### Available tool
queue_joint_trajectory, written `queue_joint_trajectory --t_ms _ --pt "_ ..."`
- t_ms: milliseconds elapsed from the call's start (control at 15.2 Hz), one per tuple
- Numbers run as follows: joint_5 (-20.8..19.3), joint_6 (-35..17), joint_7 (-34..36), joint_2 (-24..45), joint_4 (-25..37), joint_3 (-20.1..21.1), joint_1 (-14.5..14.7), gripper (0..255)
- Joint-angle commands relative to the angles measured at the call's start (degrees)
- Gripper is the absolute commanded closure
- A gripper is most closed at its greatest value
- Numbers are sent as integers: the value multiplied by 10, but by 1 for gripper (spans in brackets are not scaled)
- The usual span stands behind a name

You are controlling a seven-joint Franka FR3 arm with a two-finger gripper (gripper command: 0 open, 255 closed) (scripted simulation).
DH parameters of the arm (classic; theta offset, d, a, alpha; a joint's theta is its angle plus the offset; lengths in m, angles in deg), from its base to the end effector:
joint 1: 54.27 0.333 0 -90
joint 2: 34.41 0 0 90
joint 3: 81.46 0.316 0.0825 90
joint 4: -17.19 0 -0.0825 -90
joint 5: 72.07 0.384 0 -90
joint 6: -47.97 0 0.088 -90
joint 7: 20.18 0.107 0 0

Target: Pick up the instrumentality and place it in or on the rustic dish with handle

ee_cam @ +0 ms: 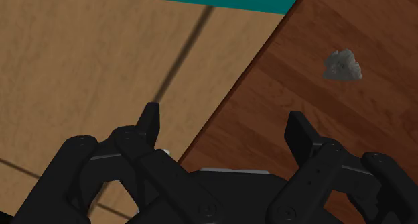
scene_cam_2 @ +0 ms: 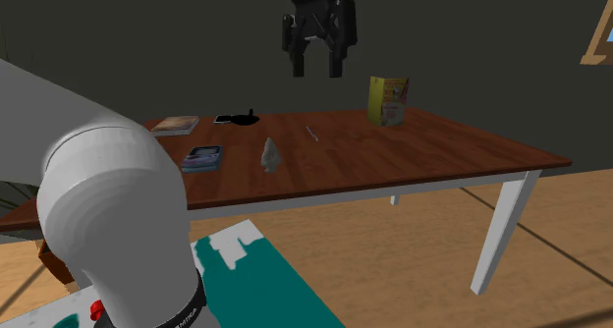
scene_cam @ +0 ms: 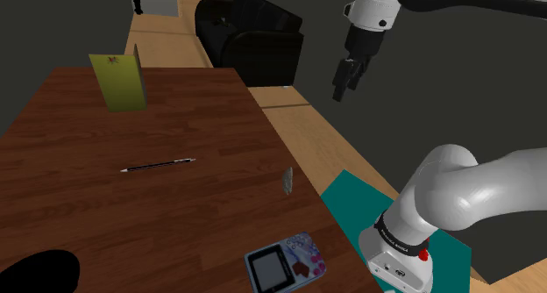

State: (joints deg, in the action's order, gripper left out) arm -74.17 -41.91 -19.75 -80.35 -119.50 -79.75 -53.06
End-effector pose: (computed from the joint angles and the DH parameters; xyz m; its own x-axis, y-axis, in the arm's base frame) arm 0.3014 0.0140 0.5812 0.9993 0.0340 -0.0150 0.0348 -0.9977 0.0582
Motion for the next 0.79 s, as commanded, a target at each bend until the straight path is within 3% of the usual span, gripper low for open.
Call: queue_joint_trajectory --t_ms 0,726 --pt "0 0 0 0 0 0 0 0" --pt "10 -151 -115 219 62 5 60 0"
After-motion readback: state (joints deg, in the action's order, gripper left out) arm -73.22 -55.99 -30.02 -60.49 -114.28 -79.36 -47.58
